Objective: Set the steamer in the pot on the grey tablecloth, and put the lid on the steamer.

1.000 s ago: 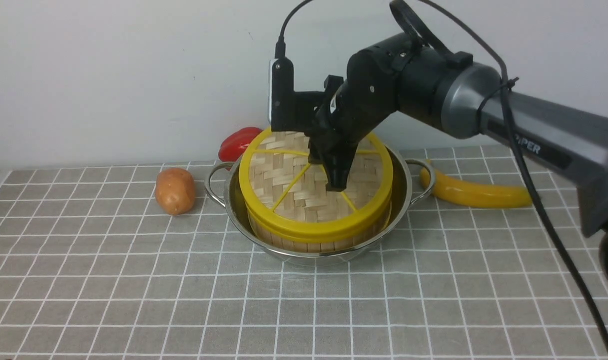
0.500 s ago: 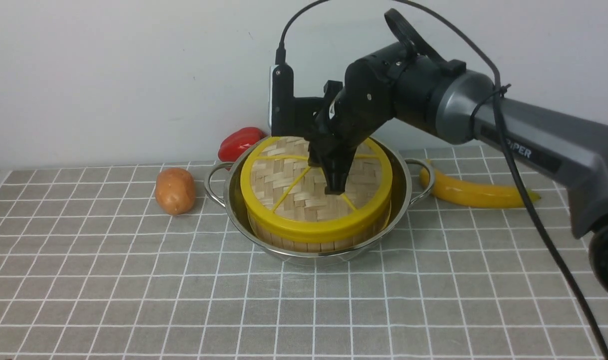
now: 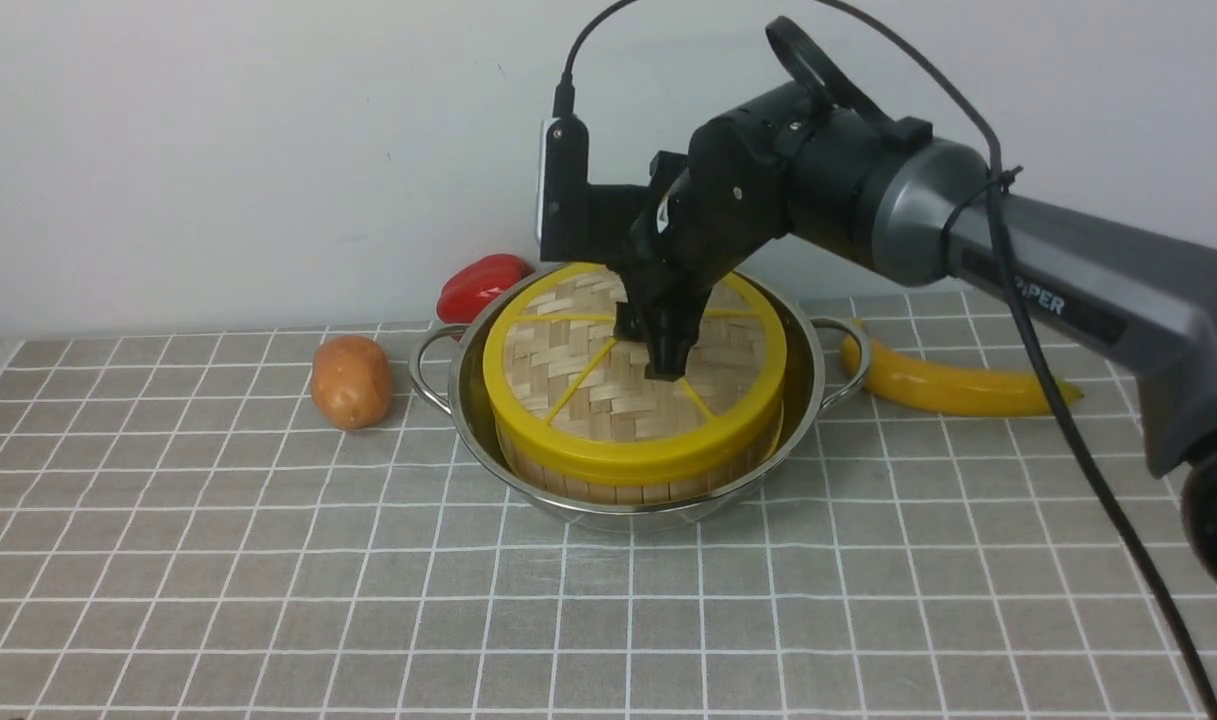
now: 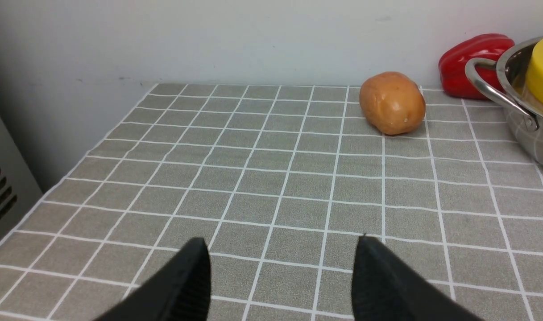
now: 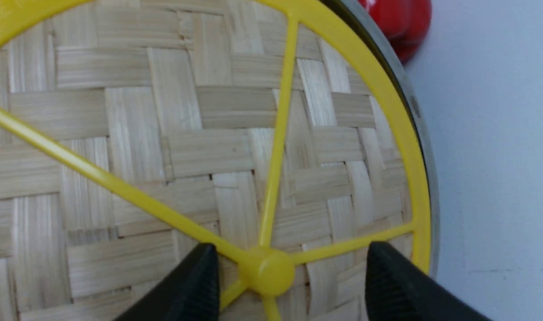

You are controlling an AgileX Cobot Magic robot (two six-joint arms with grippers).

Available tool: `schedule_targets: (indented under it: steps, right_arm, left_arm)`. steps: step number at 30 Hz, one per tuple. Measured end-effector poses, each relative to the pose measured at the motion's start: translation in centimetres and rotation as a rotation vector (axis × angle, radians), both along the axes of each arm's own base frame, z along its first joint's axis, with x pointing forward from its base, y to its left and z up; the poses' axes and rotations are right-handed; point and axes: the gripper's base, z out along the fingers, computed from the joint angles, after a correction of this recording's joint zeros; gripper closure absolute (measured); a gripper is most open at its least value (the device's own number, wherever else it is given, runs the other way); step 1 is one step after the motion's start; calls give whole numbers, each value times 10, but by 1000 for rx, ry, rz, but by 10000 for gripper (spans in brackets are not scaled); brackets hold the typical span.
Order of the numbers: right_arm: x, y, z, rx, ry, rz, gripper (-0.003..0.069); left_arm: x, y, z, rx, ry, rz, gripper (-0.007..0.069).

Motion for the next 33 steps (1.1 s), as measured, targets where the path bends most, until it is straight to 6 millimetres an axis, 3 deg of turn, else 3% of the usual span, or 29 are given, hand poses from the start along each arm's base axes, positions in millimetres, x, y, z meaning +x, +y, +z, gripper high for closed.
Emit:
schedule_targets:
  steps: [3,7,9,11,12,15,16,23,29,33]
  right_arm:
    - [-2,-6,21,15,-40,-51,207]
    - [-17,-21,85,147,-136,-169,286]
    - [-22,-25,100,187,-155,-203,322]
    - [-34,-39,136,280,-207,-295,458]
    - [-36,-41,141,290,-214,-310,482]
    - [-50,-60,175,359,-278,-430,651]
    - [-54,-66,184,382,-292,-470,667]
    - [-89,-100,234,620,-306,-715,673]
    - [-106,-112,251,743,-266,-801,664]
    - [-107,-112,252,778,-249,-819,659]
  left_arm:
    - [0,0,0,0,0,0,224]
    - [0,0,0,0,0,0,224]
    - [0,0,0,0,0,0,224]
    - [0,0,0,0,0,0,224]
    - [0,0,0,0,0,0,224]
    - [0,0,0,0,0,0,224]
    - [0,0,0,0,0,0,224]
    - [0,0,0,0,0,0,224]
    - [0,0,0,0,0,0,224]
    - [0,0,0,0,0,0,224]
